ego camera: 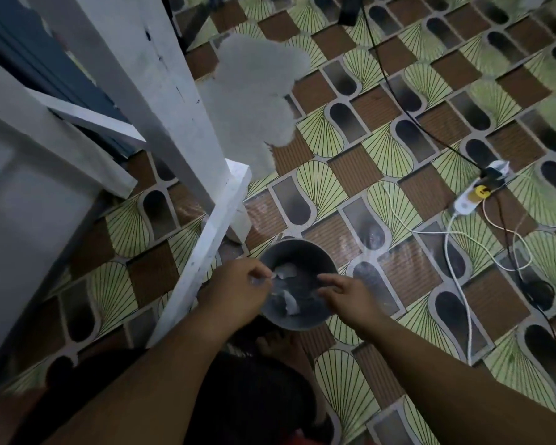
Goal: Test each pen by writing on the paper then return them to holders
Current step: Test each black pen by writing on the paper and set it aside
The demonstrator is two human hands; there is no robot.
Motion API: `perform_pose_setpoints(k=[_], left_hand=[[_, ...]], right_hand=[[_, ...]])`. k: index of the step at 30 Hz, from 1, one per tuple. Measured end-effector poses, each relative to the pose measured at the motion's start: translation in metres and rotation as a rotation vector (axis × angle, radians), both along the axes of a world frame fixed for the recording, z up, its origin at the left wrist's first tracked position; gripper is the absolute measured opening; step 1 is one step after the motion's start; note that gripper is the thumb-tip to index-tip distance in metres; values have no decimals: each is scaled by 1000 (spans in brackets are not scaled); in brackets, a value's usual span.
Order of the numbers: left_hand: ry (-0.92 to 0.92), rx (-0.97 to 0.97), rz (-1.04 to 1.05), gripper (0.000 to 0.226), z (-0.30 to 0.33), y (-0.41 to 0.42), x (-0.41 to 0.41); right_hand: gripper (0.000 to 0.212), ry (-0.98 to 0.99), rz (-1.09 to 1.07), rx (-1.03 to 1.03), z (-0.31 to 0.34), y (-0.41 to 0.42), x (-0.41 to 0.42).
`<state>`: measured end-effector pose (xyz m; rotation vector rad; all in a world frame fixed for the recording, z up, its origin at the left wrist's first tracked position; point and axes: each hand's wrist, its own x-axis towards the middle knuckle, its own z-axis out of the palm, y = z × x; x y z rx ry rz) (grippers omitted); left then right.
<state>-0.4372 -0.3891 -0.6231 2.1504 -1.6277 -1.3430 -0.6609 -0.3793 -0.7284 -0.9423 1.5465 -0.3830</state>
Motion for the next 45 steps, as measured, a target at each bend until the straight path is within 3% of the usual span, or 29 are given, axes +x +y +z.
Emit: perform_pose_setpoints(k=[6,11,21,29,37,45], left_hand=[[43,-23,55,9,4,0,4],[57,-169,78,9,37,-3,7],[67,-761,152,9,243,53,30],[-38,-1142,223,10,403,198,72],[-320,-1256,510,12,488,322,166],[-568,-1128,828,11,509,409,270]], right_hand=[[16,51,40,-63,7,-7,6],[15,12,87,-303,69,-18,21],[13,-196,275,-1120,325,-4,88],[17,-528,495,-1459,490,85,167],[16,-721,779,-1478,588,168,300],[19,-572,1191,-1458,621,214,433]])
